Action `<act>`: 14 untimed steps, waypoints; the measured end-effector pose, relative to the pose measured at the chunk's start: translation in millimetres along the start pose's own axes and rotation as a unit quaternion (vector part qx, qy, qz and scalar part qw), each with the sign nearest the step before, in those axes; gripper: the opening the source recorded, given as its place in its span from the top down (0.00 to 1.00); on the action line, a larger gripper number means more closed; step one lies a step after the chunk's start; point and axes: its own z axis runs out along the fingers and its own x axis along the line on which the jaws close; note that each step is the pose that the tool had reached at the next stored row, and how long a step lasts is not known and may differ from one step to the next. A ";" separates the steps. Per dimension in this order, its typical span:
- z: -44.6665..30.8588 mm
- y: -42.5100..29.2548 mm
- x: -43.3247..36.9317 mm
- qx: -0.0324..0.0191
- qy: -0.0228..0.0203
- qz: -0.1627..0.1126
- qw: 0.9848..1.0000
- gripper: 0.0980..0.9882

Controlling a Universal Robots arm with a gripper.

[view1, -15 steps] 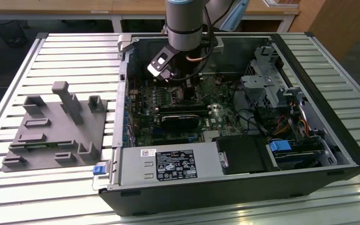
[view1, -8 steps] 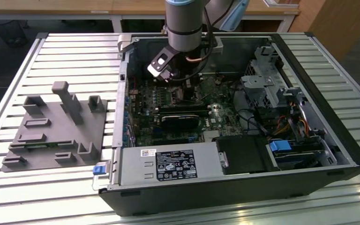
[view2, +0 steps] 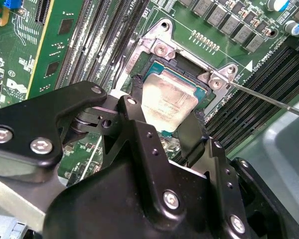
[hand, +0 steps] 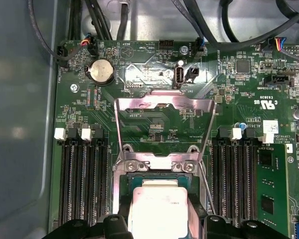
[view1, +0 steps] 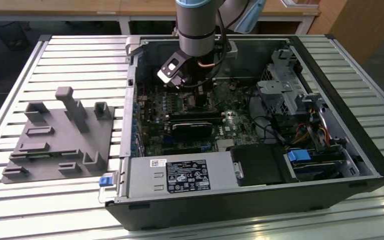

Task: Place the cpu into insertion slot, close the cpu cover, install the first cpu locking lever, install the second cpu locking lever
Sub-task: 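Place the cpu into insertion slot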

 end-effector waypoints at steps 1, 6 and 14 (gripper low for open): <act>0.1 0.0 0.0 0.000 0.000 0.000 1.000 0.52; 0.2 0.0 0.0 0.000 0.000 0.000 1.000 0.52; 0.2 0.0 0.0 0.000 0.000 0.000 1.000 0.44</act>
